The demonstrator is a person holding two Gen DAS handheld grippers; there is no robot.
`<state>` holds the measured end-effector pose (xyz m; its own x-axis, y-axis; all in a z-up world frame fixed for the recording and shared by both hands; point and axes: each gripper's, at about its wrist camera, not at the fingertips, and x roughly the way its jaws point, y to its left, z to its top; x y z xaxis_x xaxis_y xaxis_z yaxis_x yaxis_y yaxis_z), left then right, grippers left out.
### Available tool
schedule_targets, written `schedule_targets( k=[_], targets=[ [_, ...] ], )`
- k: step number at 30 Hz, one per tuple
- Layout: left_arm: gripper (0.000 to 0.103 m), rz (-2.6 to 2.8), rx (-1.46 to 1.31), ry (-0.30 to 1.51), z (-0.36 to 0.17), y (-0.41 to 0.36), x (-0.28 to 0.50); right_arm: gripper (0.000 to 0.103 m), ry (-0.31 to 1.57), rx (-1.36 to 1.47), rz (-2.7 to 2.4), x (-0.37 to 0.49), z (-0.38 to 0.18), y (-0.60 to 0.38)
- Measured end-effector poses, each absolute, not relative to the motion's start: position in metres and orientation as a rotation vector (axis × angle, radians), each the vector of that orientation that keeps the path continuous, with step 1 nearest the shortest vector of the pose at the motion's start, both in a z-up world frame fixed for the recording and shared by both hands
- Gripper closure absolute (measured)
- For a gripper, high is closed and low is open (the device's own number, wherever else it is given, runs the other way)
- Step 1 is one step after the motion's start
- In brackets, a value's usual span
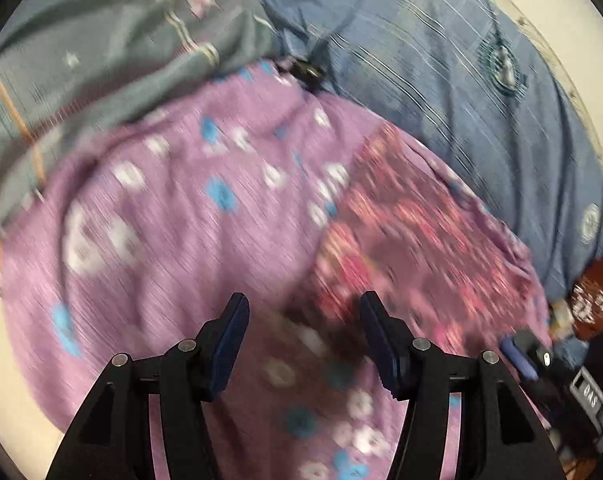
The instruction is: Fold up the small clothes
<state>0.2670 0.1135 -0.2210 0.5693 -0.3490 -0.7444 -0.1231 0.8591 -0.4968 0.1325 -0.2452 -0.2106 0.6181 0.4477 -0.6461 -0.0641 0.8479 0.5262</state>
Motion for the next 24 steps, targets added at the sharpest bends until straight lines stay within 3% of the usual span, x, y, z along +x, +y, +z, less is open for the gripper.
schedule_targets(
  k=[6, 8, 9, 17, 18, 21, 24],
  targets=[
    [0.046, -0.231, -0.572, 0.983, -0.234, 0.097, 0.272, 0.064, 0.933, 0.521, 0.263, 0.153, -0.246, -0.235],
    [0.047, -0.266, -0.632, 1.010, -0.242, 0.098, 0.279, 0.078, 1.022, 0.515, 0.227, 0.162, -0.265, -0.238],
    [0.047, -0.274, -0.660, 0.999, -0.243, 0.101, 0.281, 0.079, 1.011, 0.535, 0.236, 0.162, -0.265, -0.242],
    [0.047, -0.346, -0.791, 0.931, -0.257, 0.114, 0.306, 0.080, 1.058, 0.572, 0.301, 0.164, -0.267, -0.251],
    [0.049, -0.354, -0.784, 0.917, -0.258, 0.112, 0.307, 0.080, 1.060, 0.565, 0.306, 0.164, -0.267, -0.250],
    [0.076, -0.354, -0.724, 0.921, -0.262, 0.092, 0.315, 0.080, 1.061, 0.559, 0.316, 0.164, -0.268, -0.250],
    [0.083, -0.343, -0.715, 0.913, -0.262, 0.086, 0.317, 0.080, 1.061, 0.557, 0.327, 0.163, -0.268, -0.250]
  ],
)
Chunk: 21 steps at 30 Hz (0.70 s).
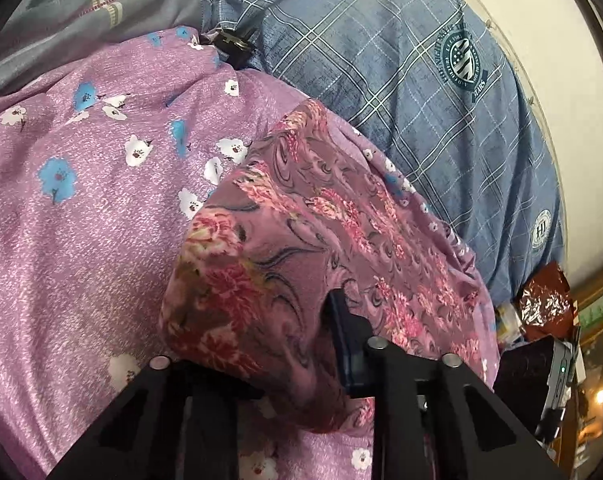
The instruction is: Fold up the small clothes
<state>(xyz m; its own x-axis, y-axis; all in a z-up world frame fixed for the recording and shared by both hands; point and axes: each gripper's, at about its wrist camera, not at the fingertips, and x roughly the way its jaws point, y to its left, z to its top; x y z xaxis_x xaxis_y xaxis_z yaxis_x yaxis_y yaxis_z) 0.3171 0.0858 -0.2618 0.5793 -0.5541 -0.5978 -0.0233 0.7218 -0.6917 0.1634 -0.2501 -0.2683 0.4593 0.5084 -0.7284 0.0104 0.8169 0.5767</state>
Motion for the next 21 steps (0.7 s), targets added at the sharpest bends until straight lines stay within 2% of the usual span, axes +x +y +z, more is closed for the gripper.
schedule_targets(
  k=[2, 5, 7, 8, 9, 10, 13, 15, 17, 18, 21],
  targets=[
    [0.083, -0.338, -0.715, 0.905, -0.261, 0.082, 0.320, 0.081, 1.063, 0.560, 0.332, 0.163, -0.269, -0.251],
    [0.068, -0.327, -0.728, 0.914, -0.261, 0.074, 0.321, 0.083, 1.077, 0.570, 0.337, 0.163, -0.270, -0.254],
    [0.066, -0.319, -0.724, 0.903, -0.260, 0.070, 0.321, 0.089, 1.095, 0.577, 0.325, 0.161, -0.267, -0.259],
    [0.067, -0.317, -0.715, 0.895, -0.258, 0.069, 0.321, 0.090, 1.099, 0.569, 0.315, 0.159, -0.263, -0.260],
    [0.071, -0.307, -0.697, 0.881, -0.256, 0.067, 0.320, 0.089, 1.092, 0.562, 0.309, 0.157, -0.259, -0.262],
    [0.080, -0.297, -0.682, 0.868, -0.254, 0.065, 0.318, 0.088, 1.059, 0.552, 0.290, 0.154, -0.252, -0.266],
    [0.090, -0.291, -0.642, 0.829, -0.246, 0.058, 0.312, 0.088, 0.949, 0.505, 0.193, 0.145, -0.232, -0.282],
    [0.093, -0.293, -0.591, 0.802, -0.240, 0.053, 0.306, 0.088, 0.949, 0.508, 0.113, 0.145, -0.234, -0.296],
    [0.093, -0.298, -0.536, 0.772, -0.233, 0.043, 0.301, 0.092, 1.030, 0.552, 0.094, 0.151, -0.252, -0.305],
    [0.094, -0.303, -0.513, 0.757, -0.229, 0.038, 0.298, 0.097, 1.029, 0.574, 0.100, 0.151, -0.256, -0.309],
    [0.095, -0.337, -0.470, 0.716, -0.218, 0.029, 0.288, 0.098, 1.047, 0.635, 0.131, 0.150, -0.255, -0.320]
  ],
)
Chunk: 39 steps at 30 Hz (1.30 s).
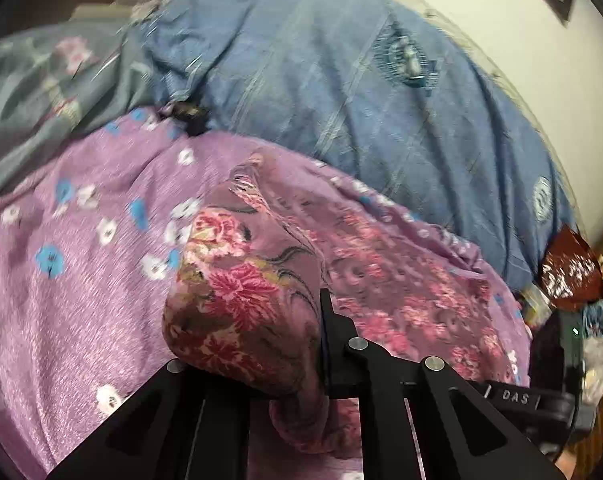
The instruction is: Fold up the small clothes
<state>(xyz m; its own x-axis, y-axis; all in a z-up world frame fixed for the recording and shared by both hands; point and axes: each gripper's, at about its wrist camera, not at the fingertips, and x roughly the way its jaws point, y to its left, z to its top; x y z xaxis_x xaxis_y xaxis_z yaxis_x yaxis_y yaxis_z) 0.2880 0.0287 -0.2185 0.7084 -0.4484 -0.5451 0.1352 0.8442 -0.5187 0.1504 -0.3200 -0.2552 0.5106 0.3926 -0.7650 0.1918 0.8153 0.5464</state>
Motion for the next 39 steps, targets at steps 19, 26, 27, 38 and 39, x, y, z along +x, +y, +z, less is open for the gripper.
schedule_targets(
  k=[19, 26, 27, 38, 39],
  targets=[
    [0.096, -0.696, 0.059, 0.617, -0.177, -0.188, 0.238, 0.081, 0.749, 0.918, 0.035, 0.102, -0.203, -0.482],
    [0.071, -0.851, 0.149, 0.732, -0.200, -0.243, 0.231, 0.069, 0.704, 0.998, -0.003, 0.093, -0.205, -0.524],
    [0.061, -0.868, 0.129, 0.741, -0.194, -0.240, 0.232, 0.064, 0.719, 0.996, 0.005, 0.098, -0.206, -0.520],
    [0.039, -0.686, -0.019, 0.718, -0.174, -0.134, 0.267, 0.043, 0.800, 0.941, -0.040, 0.108, -0.217, -0.504],
    [0.039, -0.651, -0.022, 0.743, -0.178, -0.130, 0.269, 0.043, 0.809, 0.943, -0.034, 0.111, -0.220, -0.501]
  ],
)
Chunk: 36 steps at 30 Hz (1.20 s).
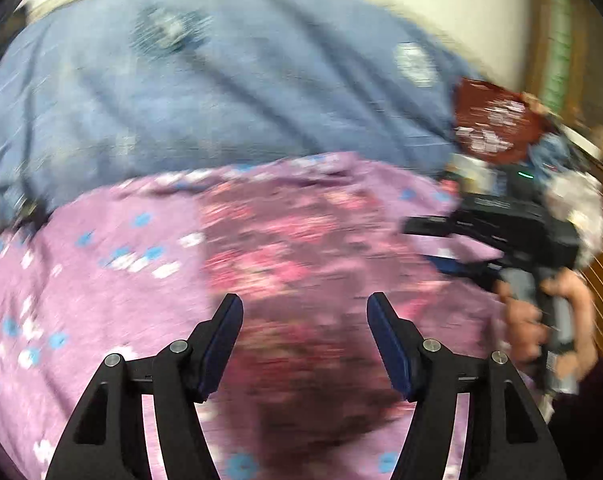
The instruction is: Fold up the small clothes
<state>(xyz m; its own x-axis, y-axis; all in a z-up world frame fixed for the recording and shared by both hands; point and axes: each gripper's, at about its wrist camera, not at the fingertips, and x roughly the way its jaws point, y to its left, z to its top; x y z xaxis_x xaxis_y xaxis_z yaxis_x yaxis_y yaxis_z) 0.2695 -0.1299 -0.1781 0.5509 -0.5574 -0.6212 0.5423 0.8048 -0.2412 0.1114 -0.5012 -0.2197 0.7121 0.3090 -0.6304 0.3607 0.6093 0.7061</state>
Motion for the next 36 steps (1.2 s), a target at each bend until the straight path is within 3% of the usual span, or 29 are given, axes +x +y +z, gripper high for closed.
schedule_targets(
  k=[5, 6, 7, 8, 10, 17, 20, 23, 27, 29, 30, 31, 33, 36],
  targets=[
    [0.039, -0.592, 0.019, 0.828, -0.196, -0.138, 0.284, 0.043, 0.840, 0.845, -0.003, 0.122, -0.215, -0.477],
    [0.039, -0.595, 0.021, 0.837, -0.197, -0.143, 0.286, 0.049, 0.843, 0.799, -0.019, 0.123, -0.214, -0.471],
    [0.039, -0.597, 0.021, 0.840, -0.196, -0.147, 0.288, 0.070, 0.850, 0.740, -0.039, 0.124, -0.211, -0.464],
    [0.039, -0.601, 0.019, 0.840, -0.196, -0.150, 0.287, 0.082, 0.856, 0.677, -0.054, 0.125, -0.209, -0.457],
    [0.039, -0.613, 0.006, 0.844, -0.195, -0.156, 0.290, 0.088, 0.823, 0.624, -0.067, 0.122, -0.200, -0.449],
    [0.039, -0.658, 0.021, 0.837, -0.198, -0.159, 0.289, 0.089, 0.681, 0.539, -0.155, 0.077, -0.167, -0.452],
    [0.039, -0.665, 0.049, 0.874, -0.208, -0.165, 0.291, 0.088, 0.792, 0.570, -0.208, 0.074, -0.189, -0.468],
    [0.038, -0.652, 0.091, 0.893, -0.215, -0.175, 0.295, 0.075, 0.878, 0.651, -0.249, 0.084, -0.209, -0.484],
    [0.037, -0.648, 0.061, 0.895, -0.211, -0.173, 0.299, 0.058, 0.691, 0.694, -0.264, 0.076, -0.178, -0.494],
    [0.037, -0.650, 0.048, 0.895, -0.211, -0.171, 0.300, 0.058, 0.615, 0.674, -0.235, 0.082, -0.163, -0.493],
    [0.037, -0.653, 0.052, 0.895, -0.212, -0.172, 0.300, 0.065, 0.633, 0.652, -0.224, 0.091, -0.160, -0.491],
    [0.037, -0.655, 0.057, 0.894, -0.212, -0.172, 0.301, 0.078, 0.668, 0.625, -0.204, 0.105, -0.158, -0.487],
    [0.037, -0.665, 0.067, 0.899, -0.213, -0.171, 0.299, 0.090, 0.718, 0.601, -0.187, 0.125, -0.160, -0.482],
    [0.037, -0.678, 0.085, 0.898, -0.216, -0.172, 0.298, 0.090, 0.802, 0.615, -0.216, 0.162, -0.172, -0.482]
  ],
)
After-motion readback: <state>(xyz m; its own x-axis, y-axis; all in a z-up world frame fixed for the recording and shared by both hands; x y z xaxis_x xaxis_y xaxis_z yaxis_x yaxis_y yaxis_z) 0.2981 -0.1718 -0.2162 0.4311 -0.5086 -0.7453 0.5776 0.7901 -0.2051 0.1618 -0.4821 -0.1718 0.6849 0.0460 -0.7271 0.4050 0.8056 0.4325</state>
